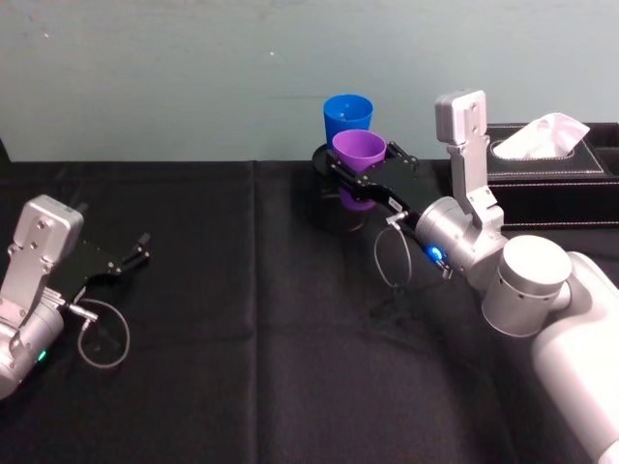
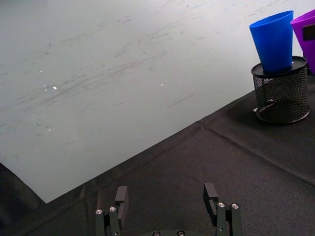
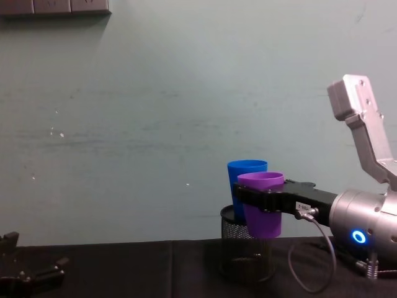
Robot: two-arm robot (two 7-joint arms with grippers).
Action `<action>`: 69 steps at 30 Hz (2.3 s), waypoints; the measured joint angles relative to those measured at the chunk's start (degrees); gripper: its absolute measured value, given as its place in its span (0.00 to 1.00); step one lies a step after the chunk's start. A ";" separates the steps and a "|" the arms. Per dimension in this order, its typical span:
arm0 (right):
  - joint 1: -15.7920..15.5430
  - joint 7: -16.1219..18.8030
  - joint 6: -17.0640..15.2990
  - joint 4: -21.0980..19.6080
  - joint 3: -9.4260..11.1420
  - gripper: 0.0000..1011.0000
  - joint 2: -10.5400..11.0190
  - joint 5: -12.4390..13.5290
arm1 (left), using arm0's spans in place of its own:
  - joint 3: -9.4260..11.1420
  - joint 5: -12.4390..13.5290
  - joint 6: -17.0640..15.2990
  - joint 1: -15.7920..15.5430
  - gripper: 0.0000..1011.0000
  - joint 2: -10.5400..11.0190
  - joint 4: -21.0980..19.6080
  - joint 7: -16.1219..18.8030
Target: Pick up one cup with a gripper and tap it against the other cup.
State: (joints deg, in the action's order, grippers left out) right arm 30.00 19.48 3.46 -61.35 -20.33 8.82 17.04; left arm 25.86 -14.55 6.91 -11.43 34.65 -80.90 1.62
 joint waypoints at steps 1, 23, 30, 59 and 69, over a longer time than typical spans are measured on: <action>0.35 -0.04 0.01 0.69 0.15 0.73 -0.33 -0.16 | 0.00 0.00 0.00 0.00 0.99 0.00 0.00 0.00; 3.55 0.21 0.91 5.58 1.69 0.73 -2.84 -1.18 | 0.00 0.00 0.00 0.00 0.99 0.00 0.00 0.00; 3.52 0.24 0.91 5.58 1.68 0.73 -2.82 -1.14 | 0.00 0.00 0.00 0.00 0.99 0.00 0.00 0.00; 3.50 0.24 0.88 5.65 1.60 0.73 -2.76 -0.99 | 0.00 0.00 0.00 0.00 0.99 0.00 0.00 0.00; 3.49 0.23 0.88 5.65 1.60 0.73 -2.76 -1.00 | 0.00 0.00 0.00 0.00 0.99 0.00 0.00 0.00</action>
State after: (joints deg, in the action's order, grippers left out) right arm 33.49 19.71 4.34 -55.69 -18.73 6.06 16.04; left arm 25.86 -14.55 6.91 -11.43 34.65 -80.90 1.62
